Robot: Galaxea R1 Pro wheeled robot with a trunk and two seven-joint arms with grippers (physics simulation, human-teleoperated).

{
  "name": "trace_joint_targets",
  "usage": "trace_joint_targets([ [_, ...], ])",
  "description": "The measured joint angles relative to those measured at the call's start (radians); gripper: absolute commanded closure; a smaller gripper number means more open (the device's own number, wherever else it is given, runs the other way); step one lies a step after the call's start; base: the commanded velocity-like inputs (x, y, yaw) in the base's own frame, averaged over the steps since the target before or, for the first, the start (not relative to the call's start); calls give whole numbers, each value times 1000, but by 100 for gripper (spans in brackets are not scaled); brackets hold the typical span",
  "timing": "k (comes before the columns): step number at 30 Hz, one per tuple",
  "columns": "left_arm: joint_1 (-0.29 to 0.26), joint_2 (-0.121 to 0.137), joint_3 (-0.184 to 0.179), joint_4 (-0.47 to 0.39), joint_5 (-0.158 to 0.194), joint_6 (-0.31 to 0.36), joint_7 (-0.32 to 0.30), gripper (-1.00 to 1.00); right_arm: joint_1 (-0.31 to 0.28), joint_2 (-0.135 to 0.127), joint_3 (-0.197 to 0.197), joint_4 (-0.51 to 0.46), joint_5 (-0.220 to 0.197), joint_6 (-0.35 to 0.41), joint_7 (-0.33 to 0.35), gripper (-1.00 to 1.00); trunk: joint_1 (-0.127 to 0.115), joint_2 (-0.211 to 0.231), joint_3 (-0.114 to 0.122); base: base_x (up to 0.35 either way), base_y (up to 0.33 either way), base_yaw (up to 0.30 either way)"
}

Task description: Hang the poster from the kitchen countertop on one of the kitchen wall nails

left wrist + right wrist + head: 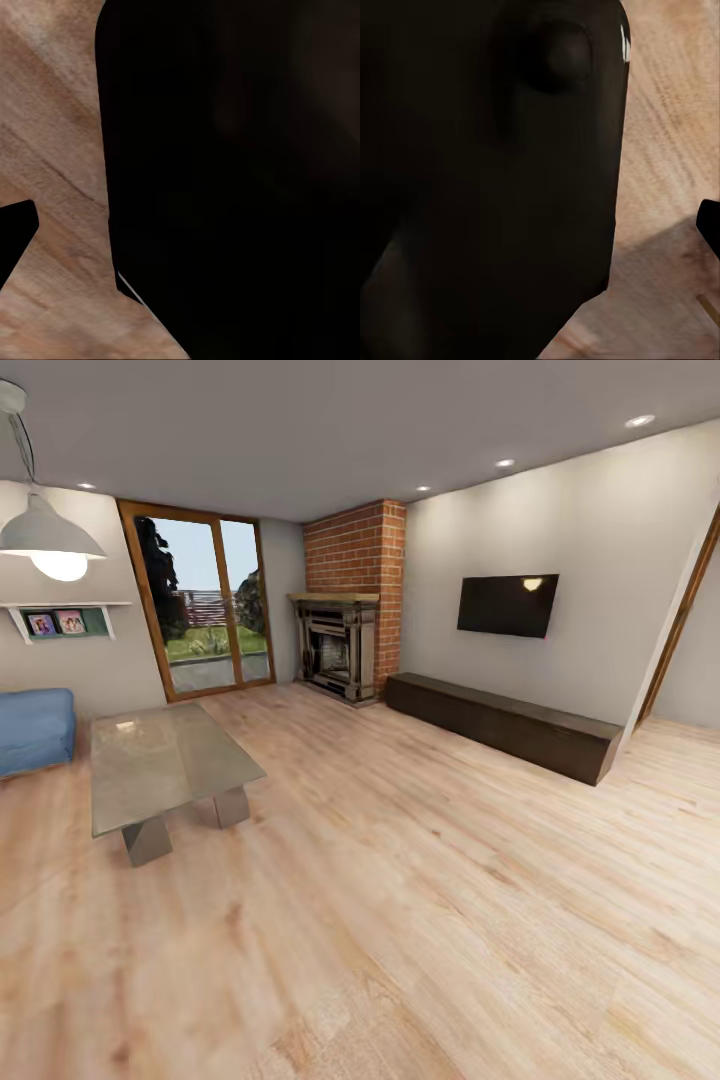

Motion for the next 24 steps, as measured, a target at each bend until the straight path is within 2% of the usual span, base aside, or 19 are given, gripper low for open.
trace_joint_targets([
  [3, 16, -17, 0, -15, 0, -5, -1, -100, -17, 16, 2, -17, 4, -15, 2, -100, 0, 0, 0, 0, 0, 0],
  [7, 29, -36, 0, -37, 0, -5, -1, -100, -40, 16, 2, -21, 3, -36, 2, -100, 0, 0, 0, 0, 0, 0],
  [12, 29, -36, 0, -61, 0, -5, -1, -100, -51, 16, 2, -21, 3, -46, 2, -100, 0, 0, 0, 0, 0, 0],
  [24, 28, -36, 0, -56, 0, -5, -1, -100, -47, 14, 3, -17, 4, -41, 2, -100, 0, 0, 0, 0, 0, 0],
])
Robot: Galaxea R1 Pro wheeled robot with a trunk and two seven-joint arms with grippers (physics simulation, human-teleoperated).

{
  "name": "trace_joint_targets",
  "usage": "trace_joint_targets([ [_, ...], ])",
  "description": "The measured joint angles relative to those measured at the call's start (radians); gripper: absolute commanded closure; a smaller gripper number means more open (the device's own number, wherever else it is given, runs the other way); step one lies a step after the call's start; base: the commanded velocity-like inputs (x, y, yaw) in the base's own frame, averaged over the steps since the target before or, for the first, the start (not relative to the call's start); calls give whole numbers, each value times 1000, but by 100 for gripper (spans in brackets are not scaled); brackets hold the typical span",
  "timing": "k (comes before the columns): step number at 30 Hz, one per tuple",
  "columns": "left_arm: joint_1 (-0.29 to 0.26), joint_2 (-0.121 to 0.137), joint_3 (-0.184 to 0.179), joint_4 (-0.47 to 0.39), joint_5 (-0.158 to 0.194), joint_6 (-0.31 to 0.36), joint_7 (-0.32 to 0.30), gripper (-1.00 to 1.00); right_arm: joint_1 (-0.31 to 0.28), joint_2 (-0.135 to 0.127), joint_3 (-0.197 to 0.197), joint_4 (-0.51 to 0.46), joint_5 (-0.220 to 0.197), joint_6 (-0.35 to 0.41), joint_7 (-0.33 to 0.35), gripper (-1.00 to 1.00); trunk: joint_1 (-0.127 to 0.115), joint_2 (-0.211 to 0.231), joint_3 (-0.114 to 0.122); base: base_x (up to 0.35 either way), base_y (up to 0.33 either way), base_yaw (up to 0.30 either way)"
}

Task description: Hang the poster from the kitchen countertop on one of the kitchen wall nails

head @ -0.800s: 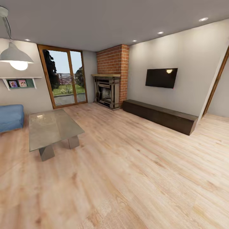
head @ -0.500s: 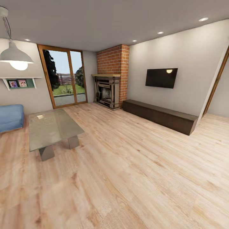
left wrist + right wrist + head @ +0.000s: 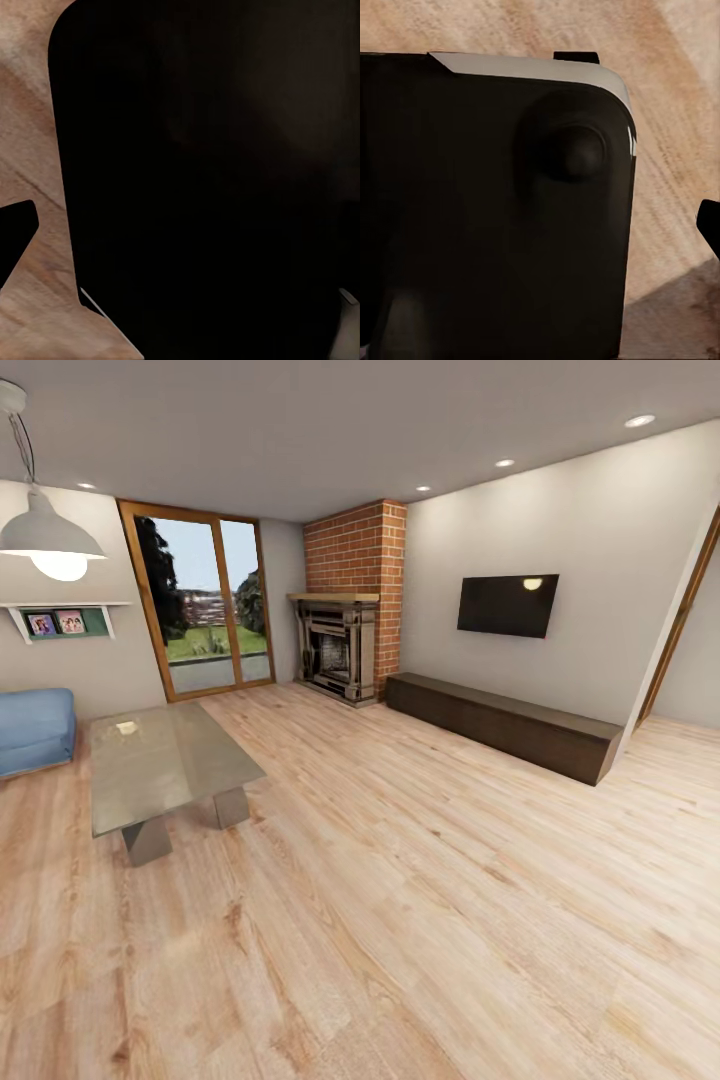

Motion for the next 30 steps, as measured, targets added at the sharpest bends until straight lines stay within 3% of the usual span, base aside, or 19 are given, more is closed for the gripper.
trace_joint_targets([
  [6, 2, -25, 2, -33, -25, 2, -1, -100, -35, -34, -9, -34, -16, -22, -3, -100, 0, 0, 0, 0, 0, 0],
  [10, 2, -29, 4, -56, -30, 3, -2, -100, -58, -41, -10, -57, -19, -45, -4, -100, 0, 0, 0, 0, 0, 0],
  [11, 2, -30, 4, -123, -31, 3, -2, -100, -71, -41, -11, -97, -20, -113, -4, -100, 0, 0, 0, 0, 0, 0],
  [12, 2, -30, 5, -264, -32, 3, -2, -100, -73, -42, -10, -246, -21, -118, -5, -100, 0, 0, 0, 0, 0, 0],
  [13, 2, -30, 6, -458, -32, 3, -2, -100, -76, -42, -9, -415, -21, -119, -5, -100, 0, 0, 0, 0, 0, 0],
  [14, 0, -30, 6, -652, -32, 3, -3, -100, -74, -42, -9, -411, -21, -120, -5, -100, 0, 0, 0, 0, 0, 0],
  [23, 2, -23, 9, -661, -33, 5, -3, -100, -67, -41, -5, -418, -20, -122, -5, -100, 0, 0, 0, 0, 0, -45],
  [30, 2, -23, 5, -626, -33, 8, -4, -100, -66, -42, -7, -417, -21, -122, -6, -100, -1, 0, 0, 252, -35, -221],
])
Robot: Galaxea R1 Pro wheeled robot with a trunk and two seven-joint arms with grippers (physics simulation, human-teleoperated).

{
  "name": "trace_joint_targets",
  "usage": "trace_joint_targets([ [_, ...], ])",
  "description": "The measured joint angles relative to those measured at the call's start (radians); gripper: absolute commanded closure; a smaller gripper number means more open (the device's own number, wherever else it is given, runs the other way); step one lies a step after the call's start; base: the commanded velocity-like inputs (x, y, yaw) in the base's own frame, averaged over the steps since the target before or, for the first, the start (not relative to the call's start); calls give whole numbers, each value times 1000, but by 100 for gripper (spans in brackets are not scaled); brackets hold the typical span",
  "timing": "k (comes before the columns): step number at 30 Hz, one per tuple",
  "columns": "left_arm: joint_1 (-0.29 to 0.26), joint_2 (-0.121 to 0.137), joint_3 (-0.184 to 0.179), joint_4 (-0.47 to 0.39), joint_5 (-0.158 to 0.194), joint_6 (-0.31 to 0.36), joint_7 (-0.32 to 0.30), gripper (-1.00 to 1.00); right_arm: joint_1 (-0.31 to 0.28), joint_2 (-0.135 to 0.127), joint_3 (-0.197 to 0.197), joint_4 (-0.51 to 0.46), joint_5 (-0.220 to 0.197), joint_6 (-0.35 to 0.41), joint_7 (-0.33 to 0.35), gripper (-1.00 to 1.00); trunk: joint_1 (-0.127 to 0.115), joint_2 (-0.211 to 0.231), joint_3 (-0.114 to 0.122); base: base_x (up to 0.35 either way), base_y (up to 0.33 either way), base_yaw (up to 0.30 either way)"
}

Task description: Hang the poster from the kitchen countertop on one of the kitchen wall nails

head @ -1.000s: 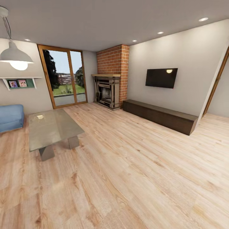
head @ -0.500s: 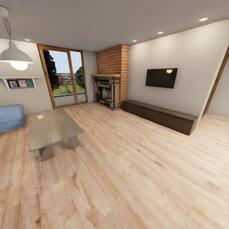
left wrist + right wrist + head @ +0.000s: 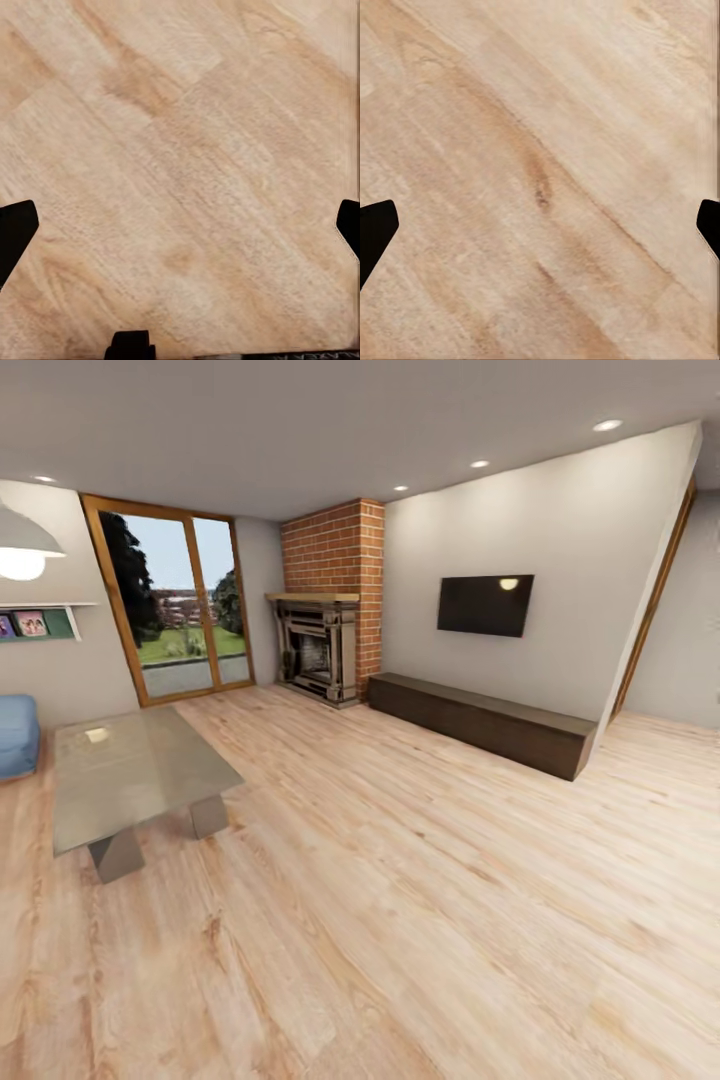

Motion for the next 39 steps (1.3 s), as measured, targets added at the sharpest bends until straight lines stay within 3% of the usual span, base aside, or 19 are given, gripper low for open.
trace_joint_targets([
  [14, 0, 0, 2, 6, 0, -2, 1, -100, 2, 1, 1, 15, 0, 1, 1, -100, 0, 0, 0, 323, -18, -37],
  [27, 0, 0, 2, 7, 1, -4, 1, -100, 2, 0, 0, 16, -2, 2, 2, -100, 0, 0, 0, 291, -119, -275],
  [39, 0, 0, 5, 7, 1, -6, 1, -100, 2, 0, 0, 17, -2, 2, 2, -100, 1, 0, 0, 44, -32, -300],
])
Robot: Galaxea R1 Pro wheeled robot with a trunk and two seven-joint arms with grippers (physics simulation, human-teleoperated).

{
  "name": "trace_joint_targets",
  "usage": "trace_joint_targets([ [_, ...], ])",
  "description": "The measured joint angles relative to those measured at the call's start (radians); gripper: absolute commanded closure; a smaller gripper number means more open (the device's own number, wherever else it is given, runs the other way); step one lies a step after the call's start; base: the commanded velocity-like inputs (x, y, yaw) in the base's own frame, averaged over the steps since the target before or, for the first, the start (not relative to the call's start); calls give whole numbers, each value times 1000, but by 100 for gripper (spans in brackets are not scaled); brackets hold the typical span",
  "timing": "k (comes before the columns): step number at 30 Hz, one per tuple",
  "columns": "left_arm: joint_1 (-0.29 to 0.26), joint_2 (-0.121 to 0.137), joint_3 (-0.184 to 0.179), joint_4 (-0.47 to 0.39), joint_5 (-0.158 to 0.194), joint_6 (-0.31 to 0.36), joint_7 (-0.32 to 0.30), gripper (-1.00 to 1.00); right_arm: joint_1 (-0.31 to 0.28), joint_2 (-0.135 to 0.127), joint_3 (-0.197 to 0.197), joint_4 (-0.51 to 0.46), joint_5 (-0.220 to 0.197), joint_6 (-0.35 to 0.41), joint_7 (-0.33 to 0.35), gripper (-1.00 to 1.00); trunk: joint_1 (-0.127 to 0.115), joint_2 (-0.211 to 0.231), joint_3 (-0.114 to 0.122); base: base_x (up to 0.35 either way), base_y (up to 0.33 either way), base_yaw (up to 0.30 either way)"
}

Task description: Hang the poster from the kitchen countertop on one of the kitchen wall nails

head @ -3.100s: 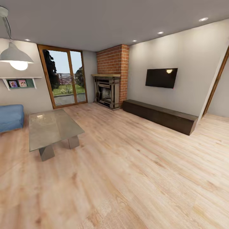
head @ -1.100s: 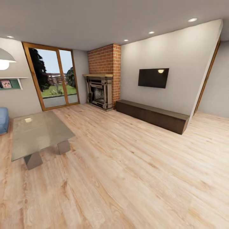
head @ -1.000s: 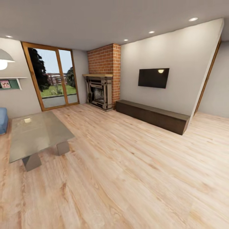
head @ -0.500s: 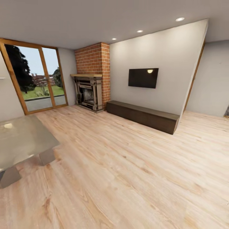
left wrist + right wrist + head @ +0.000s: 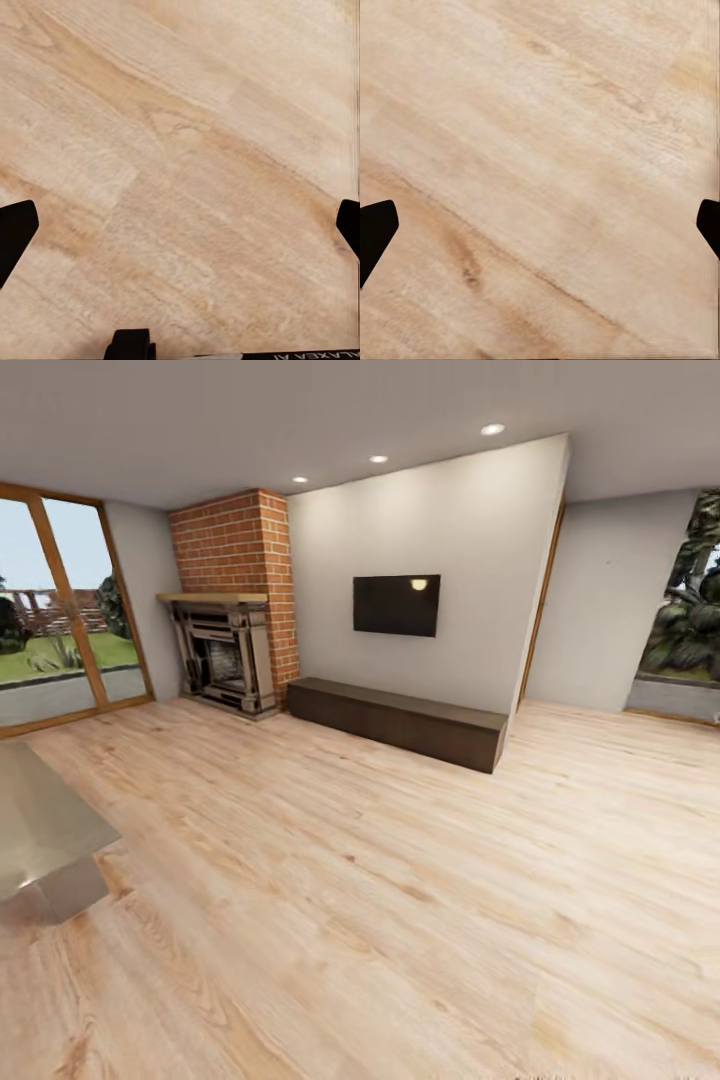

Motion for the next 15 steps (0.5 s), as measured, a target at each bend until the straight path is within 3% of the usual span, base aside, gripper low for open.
trace_joint_targets([
  [7, 0, 0, 0, 0, 0, 2, 0, -100, 0, 0, 0, 0, 0, 0, -1, -100, 0, 0, 0, 105, -15, -261],
  [15, 0, 0, 0, 0, 0, 3, 0, -100, 0, 0, 0, 2, 4, -1, -1, -100, -1, 0, 0, 285, -72, -42],
])
